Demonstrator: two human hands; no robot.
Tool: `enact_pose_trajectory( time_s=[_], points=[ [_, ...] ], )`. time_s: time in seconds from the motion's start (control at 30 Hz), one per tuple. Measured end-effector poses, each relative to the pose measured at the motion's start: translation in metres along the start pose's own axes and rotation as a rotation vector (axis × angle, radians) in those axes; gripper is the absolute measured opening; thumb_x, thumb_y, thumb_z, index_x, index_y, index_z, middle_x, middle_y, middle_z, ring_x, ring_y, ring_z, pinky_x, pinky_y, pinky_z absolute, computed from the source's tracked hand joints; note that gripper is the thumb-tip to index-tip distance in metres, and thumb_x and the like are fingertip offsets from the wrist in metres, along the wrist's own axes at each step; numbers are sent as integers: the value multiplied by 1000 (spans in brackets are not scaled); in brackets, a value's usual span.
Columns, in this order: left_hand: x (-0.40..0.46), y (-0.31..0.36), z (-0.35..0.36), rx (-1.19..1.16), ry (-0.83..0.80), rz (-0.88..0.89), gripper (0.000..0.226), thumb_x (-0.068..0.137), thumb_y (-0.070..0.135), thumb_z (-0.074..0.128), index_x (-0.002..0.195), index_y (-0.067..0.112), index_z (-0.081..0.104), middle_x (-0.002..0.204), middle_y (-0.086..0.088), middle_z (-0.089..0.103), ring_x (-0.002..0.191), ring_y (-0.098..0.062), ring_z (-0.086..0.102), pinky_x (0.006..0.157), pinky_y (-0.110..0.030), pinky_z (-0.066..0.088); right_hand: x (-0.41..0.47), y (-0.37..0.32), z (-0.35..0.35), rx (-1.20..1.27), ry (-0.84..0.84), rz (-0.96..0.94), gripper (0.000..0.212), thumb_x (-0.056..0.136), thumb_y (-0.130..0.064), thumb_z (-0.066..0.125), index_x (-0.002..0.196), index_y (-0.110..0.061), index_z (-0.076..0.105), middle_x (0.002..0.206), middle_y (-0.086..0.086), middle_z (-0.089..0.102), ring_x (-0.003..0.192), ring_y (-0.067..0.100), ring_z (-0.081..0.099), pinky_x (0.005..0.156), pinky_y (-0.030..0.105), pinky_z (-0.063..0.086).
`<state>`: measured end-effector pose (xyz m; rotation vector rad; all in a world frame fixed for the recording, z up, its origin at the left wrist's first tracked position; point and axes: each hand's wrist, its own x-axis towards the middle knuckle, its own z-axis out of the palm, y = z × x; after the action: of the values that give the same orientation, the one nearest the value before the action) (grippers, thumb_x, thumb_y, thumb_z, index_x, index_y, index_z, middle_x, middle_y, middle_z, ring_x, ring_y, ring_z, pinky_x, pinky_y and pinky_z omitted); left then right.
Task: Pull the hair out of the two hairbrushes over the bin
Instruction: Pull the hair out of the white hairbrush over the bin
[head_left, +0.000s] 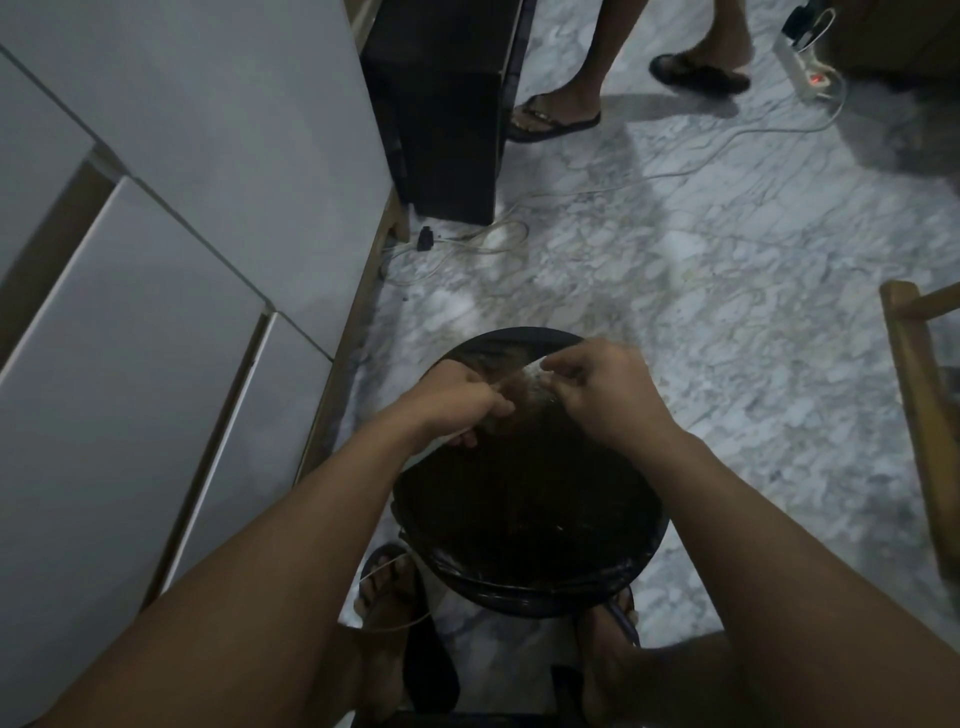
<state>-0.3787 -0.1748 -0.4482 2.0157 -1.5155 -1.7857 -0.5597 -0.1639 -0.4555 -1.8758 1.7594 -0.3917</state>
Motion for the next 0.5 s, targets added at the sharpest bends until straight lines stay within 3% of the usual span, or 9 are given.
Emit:
enact_pose_trajectory(
  time_s=[0.2, 0.3, 0.5],
  points=[
    [-2, -2, 1, 32, -7, 41, 17, 83, 28, 73, 85, 11, 70, 87, -12, 72, 61, -21, 62, 62, -35, 50, -3, -6, 2, -64, 37, -35, 14, 83, -25, 70, 91, -18, 79, 90, 4, 75, 81, 23, 68, 73, 40, 56],
    [-3, -1, 1, 25, -10, 40, 19, 84, 28, 72, 86, 9, 70, 84, -12, 71, 61, -21, 62, 59, -33, 48, -2, -6, 1, -66, 18, 46, 11, 86, -22, 65, 87, -17, 75, 87, 4, 73, 82, 24, 66, 72, 37, 54],
    [1, 0, -4, 36, 51, 50, 15, 86, 25, 72, 83, 11, 66, 76, -4, 65, 56, -18, 58, 51, -27, 42, 2, 0, -1, 5, 90, 205, 10, 88, -9, 54, 83, -16, 57, 83, 2, 55, 86, 30, 57, 69, 30, 35]
  ],
)
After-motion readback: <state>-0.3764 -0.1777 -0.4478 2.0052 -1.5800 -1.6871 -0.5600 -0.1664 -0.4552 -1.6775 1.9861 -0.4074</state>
